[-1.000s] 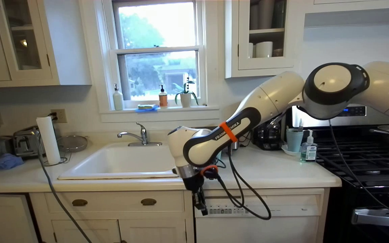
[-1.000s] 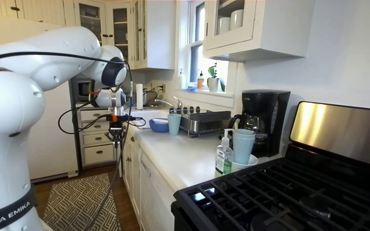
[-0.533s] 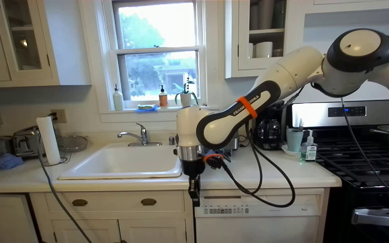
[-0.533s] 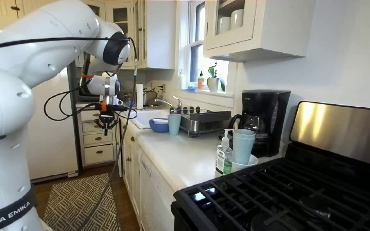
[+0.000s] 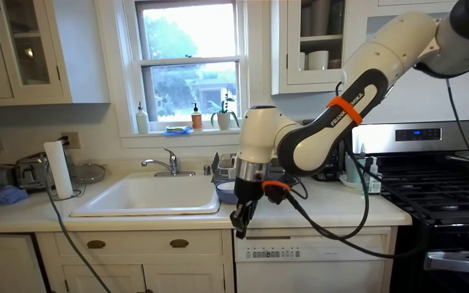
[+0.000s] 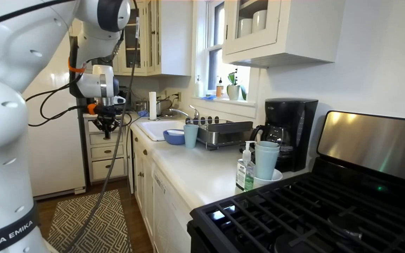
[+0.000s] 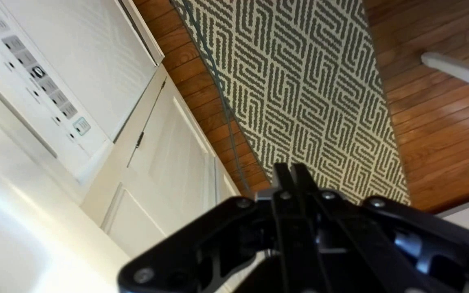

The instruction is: Press a button on the dishwasher

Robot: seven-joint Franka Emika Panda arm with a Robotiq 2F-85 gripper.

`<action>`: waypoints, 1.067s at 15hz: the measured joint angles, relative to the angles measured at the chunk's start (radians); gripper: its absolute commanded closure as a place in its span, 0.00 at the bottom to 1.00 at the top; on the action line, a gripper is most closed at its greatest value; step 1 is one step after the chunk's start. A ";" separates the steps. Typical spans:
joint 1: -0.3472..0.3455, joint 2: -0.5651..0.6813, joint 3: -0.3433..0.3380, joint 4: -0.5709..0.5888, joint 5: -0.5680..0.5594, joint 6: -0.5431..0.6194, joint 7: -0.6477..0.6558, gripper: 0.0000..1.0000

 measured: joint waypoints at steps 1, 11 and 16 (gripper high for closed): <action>-0.026 -0.051 0.013 -0.052 0.001 0.022 0.050 0.54; -0.261 -0.576 0.110 -0.303 0.239 -0.143 0.194 0.00; -0.003 -0.777 -0.172 -0.312 0.275 -0.463 0.204 0.00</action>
